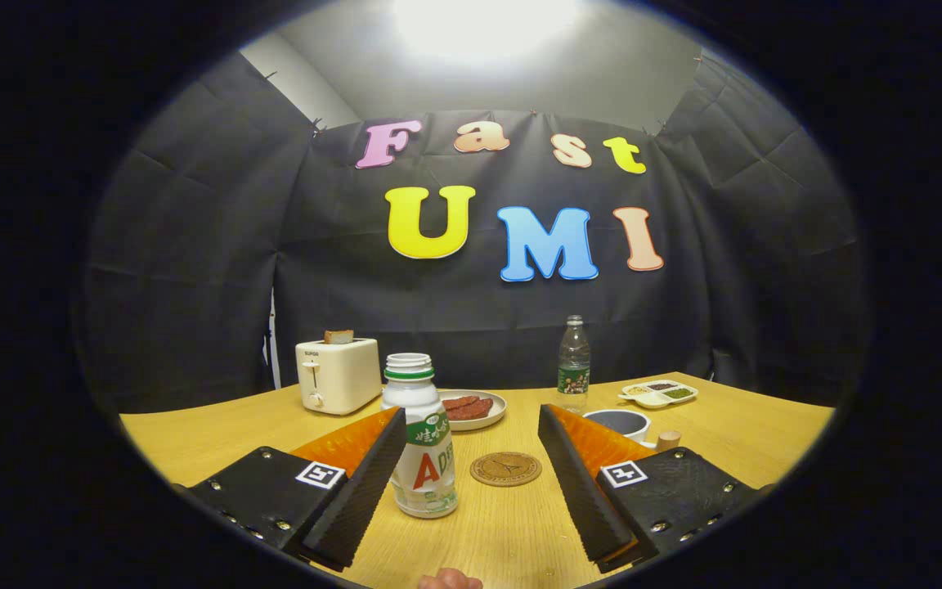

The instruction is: Take the bottle from table, then pour the juice into the cup, finally place the bottle on the coaster

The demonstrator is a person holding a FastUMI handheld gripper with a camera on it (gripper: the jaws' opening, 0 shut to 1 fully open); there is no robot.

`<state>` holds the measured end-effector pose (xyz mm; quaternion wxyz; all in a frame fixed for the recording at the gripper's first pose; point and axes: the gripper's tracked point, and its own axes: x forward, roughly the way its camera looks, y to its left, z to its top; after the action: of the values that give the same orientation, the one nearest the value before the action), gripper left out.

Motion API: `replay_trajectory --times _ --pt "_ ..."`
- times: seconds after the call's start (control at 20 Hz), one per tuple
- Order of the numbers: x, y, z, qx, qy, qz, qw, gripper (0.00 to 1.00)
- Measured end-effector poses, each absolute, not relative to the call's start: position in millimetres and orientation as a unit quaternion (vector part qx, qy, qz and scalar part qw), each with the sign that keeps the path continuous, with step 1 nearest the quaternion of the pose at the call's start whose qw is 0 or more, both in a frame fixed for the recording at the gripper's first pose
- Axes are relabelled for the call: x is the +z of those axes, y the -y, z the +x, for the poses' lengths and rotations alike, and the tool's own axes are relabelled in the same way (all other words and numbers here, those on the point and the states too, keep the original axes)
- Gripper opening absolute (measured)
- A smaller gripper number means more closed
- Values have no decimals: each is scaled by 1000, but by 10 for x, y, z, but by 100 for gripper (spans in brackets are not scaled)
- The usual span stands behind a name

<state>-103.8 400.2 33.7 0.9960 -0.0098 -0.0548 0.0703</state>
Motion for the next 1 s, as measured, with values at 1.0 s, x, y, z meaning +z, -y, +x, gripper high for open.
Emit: replay_trajectory --times 1.0 --pt "-1 -4717 -269 80 30 -28 996 99"
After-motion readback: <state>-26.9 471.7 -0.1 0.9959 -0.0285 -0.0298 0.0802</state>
